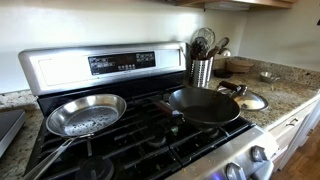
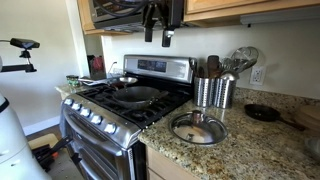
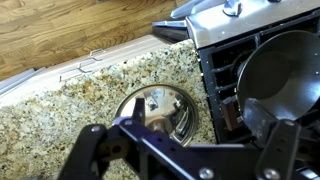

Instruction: Put the lid on the pan that's closest to it

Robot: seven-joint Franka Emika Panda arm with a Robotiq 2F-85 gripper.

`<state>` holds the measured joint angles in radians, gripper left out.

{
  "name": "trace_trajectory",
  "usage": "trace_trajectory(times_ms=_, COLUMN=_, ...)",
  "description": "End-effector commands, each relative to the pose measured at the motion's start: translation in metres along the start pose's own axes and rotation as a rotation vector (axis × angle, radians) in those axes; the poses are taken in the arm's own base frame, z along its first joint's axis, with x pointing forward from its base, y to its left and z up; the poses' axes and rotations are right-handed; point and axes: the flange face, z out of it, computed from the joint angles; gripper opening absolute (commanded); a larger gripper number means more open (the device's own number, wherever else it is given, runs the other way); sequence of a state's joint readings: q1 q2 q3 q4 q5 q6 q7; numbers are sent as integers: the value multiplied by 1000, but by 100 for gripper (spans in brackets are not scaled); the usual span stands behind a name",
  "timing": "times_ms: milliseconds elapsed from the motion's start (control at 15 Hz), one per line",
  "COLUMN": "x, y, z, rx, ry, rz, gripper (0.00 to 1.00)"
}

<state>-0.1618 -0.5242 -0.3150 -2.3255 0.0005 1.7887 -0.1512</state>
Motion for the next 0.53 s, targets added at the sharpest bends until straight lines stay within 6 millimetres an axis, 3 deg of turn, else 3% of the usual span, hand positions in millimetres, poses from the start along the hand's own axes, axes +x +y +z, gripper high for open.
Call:
trace_trajectory(times_ms=0, x=39, y=26, z=8, rx=-38, ry=-6, rz=-38, gripper=100)
trace_trajectory(times_ms=267, x=82, y=44, z=36, rx=-106, ry=75, rz=2, gripper=100)
trace_trajectory(times_ms=467, x=101, y=48, z=69, rx=-145, ry=147, rz=49, gripper=100)
